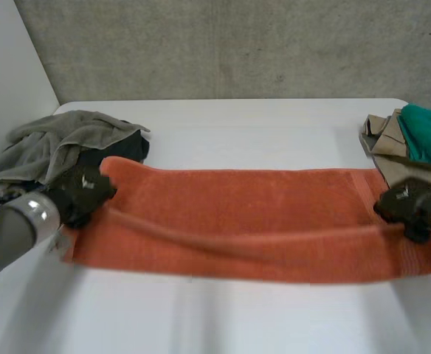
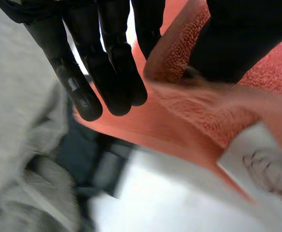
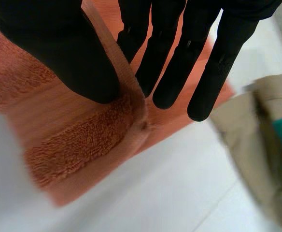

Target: Fold the laundry.

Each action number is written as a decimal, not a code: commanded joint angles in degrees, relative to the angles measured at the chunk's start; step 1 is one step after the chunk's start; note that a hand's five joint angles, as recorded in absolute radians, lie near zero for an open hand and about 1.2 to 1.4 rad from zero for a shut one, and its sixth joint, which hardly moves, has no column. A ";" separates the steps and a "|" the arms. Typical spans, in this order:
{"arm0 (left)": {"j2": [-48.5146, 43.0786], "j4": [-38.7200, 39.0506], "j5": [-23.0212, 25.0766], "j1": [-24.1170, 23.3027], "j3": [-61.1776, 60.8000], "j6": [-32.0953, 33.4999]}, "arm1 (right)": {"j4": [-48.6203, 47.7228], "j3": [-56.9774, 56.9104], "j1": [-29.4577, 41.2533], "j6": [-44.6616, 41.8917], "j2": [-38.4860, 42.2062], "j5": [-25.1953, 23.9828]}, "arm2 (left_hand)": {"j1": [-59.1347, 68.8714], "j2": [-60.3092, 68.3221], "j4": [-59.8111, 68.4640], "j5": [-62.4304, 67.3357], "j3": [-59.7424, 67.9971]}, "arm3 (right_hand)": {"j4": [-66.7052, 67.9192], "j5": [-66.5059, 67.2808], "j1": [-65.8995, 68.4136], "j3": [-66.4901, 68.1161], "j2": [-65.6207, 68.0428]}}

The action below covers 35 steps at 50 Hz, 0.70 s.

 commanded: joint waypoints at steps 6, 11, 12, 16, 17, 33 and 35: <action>-7.47 29.63 -3.91 -3.34 32.54 -10.07 | -28.99 -30.10 5.59 26.61 4.45 7.57 | 12.61 11.39 11.24 14.96 11.70 | 11.08 11.40 15.12 11.55 12.43; -5.36 42.65 -11.37 -2.81 40.01 -27.18 | -46.56 -33.10 4.54 37.60 0.50 9.87 | 12.61 11.39 11.24 14.96 11.70 | 11.08 11.40 15.12 11.55 12.43; -5.27 42.32 -11.74 -2.64 40.89 -29.40 | -47.55 -33.01 4.54 37.88 0.23 9.69 | 12.61 11.39 11.24 14.96 11.70 | 11.08 11.40 15.12 11.55 12.43; -5.27 34.86 -10.87 -1.93 43.27 -32.15 | -45.02 -33.10 4.97 37.18 0.22 7.76 | 12.61 11.39 11.24 14.96 11.70 | 11.08 11.40 15.12 11.55 12.43; -5.36 32.49 -10.43 -1.76 43.54 -32.32 | -44.32 -33.10 5.32 37.09 0.31 7.41 | 12.61 11.39 11.24 14.96 11.70 | 11.08 11.40 15.12 11.55 12.43; -8.43 22.45 -7.09 -1.05 25.89 -32.41 | -33.25 -27.13 8.58 31.29 6.90 3.28 | 12.61 11.39 11.24 14.96 11.70 | 11.08 11.40 15.12 11.55 12.43; -9.05 22.97 -5.60 -1.23 21.58 -31.80 | -31.14 -24.77 9.02 29.11 8.39 3.10 | 12.61 11.39 11.24 14.96 11.70 | 11.08 11.40 15.12 11.55 12.43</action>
